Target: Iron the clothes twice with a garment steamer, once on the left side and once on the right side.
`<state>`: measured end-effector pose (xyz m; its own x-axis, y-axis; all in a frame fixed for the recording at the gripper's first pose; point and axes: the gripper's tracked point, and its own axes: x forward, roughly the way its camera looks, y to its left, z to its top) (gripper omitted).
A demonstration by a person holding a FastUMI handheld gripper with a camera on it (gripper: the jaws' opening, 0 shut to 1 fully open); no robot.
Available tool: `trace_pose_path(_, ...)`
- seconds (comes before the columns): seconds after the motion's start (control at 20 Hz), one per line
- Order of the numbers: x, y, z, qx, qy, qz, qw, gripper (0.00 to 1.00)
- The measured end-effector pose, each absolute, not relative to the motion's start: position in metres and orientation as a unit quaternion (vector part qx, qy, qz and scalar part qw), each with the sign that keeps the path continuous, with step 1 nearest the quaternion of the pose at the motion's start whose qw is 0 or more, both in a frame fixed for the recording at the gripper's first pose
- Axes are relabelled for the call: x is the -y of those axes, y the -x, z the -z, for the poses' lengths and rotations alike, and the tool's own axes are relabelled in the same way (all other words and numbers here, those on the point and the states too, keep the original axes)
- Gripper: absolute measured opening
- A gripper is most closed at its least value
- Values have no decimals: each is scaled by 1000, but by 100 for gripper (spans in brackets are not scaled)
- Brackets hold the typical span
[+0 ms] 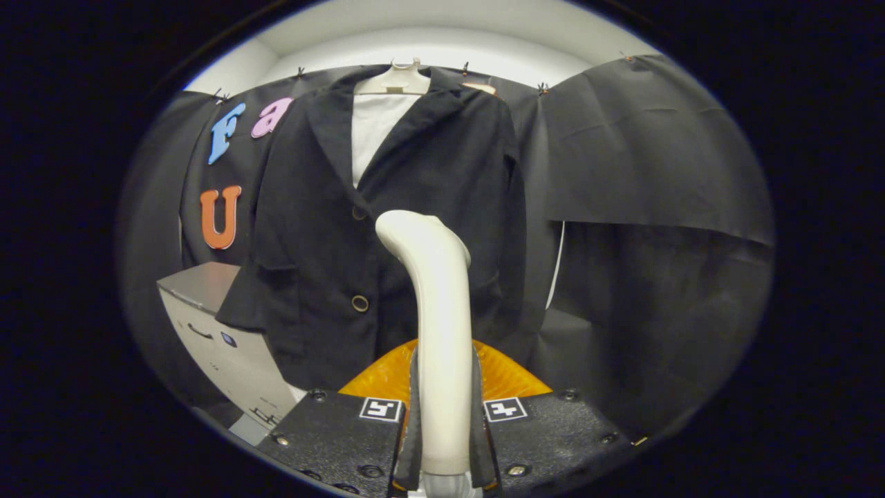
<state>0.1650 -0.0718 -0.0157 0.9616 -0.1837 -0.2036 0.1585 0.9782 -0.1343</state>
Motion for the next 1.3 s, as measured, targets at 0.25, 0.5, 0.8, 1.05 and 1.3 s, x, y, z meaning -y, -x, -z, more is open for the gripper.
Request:
trace_pose_path(0.25,74,-155,58,-146,56,95,983,30)
trace_pose_path(0.5,79,-150,95,-177,46,103,978,30)
trace_pose_path(0.8,78,-136,148,-221,53,109,968,30)
trace_pose_path(1.05,74,-126,208,-270,39,117,955,30)
trace_pose_path(1.3,66,-111,216,-279,38,133,950,30)
